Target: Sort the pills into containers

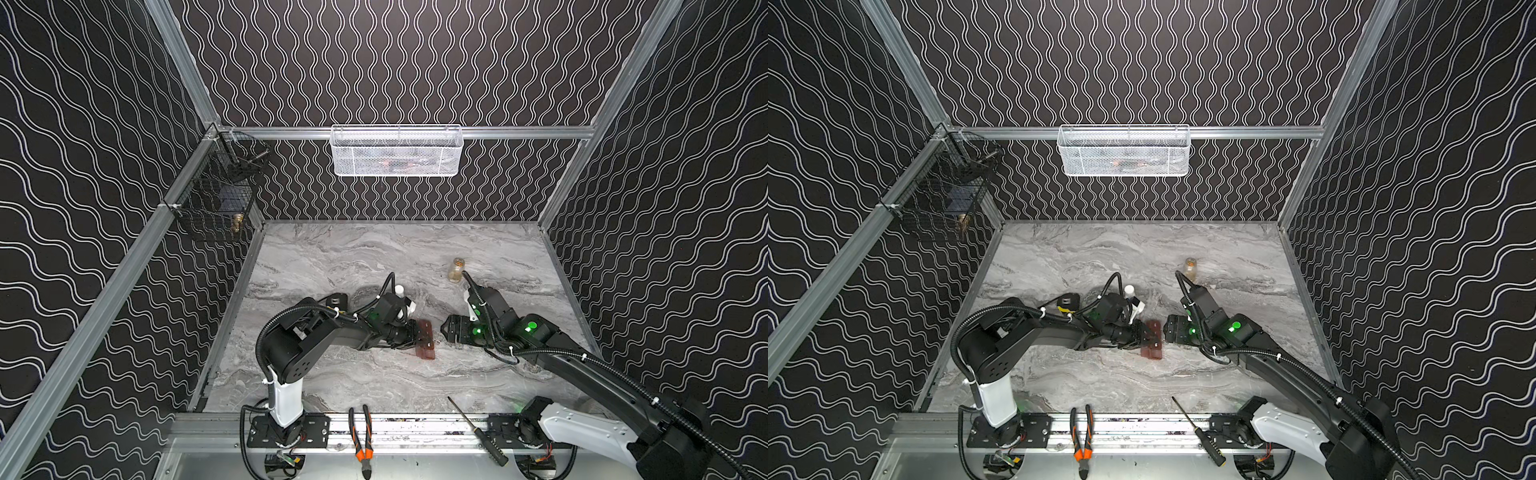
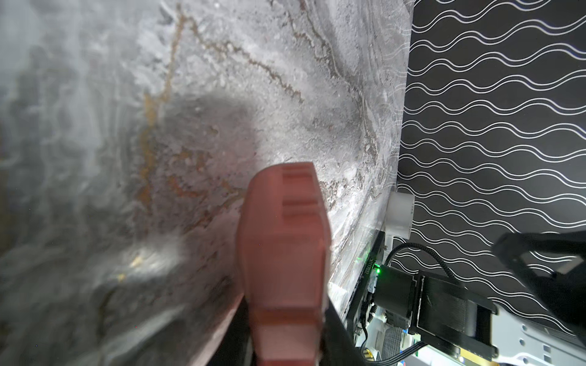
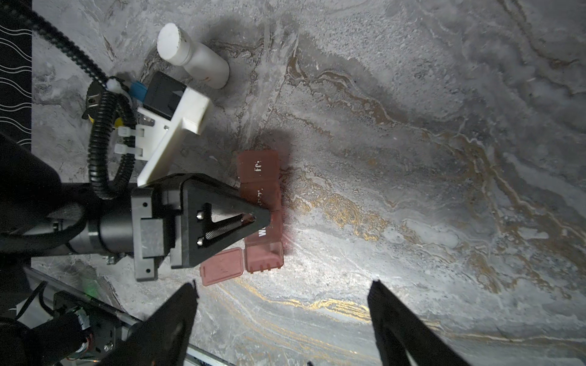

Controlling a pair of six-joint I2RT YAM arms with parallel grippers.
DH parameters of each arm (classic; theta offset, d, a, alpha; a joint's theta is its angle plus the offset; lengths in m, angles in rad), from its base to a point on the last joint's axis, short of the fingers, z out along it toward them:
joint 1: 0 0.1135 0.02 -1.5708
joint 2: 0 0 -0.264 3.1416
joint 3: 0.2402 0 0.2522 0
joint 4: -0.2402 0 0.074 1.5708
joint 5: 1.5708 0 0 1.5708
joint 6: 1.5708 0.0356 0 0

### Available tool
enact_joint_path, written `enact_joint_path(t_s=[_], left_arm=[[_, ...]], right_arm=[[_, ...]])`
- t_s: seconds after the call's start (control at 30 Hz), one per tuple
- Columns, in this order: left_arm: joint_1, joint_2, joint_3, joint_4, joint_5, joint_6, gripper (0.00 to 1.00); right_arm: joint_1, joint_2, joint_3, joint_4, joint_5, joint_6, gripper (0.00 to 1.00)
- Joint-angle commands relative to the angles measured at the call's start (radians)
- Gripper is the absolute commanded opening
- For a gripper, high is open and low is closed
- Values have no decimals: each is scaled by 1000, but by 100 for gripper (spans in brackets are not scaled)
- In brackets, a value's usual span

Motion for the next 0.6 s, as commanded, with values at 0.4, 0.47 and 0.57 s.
enact_joint_path(t_s=[0.4,0.47,0.57], left_arm=[[8,15,1,-43,16,33,52],[8,7,3,-55,13,39,54],[9,-6,6,-80,5,54,59]], right_arm=[[-8,11,-1,11,-17,0,87],[-8,7,-2,10,-18,0,87],[-10,4,-4,8,-16,1,87]])
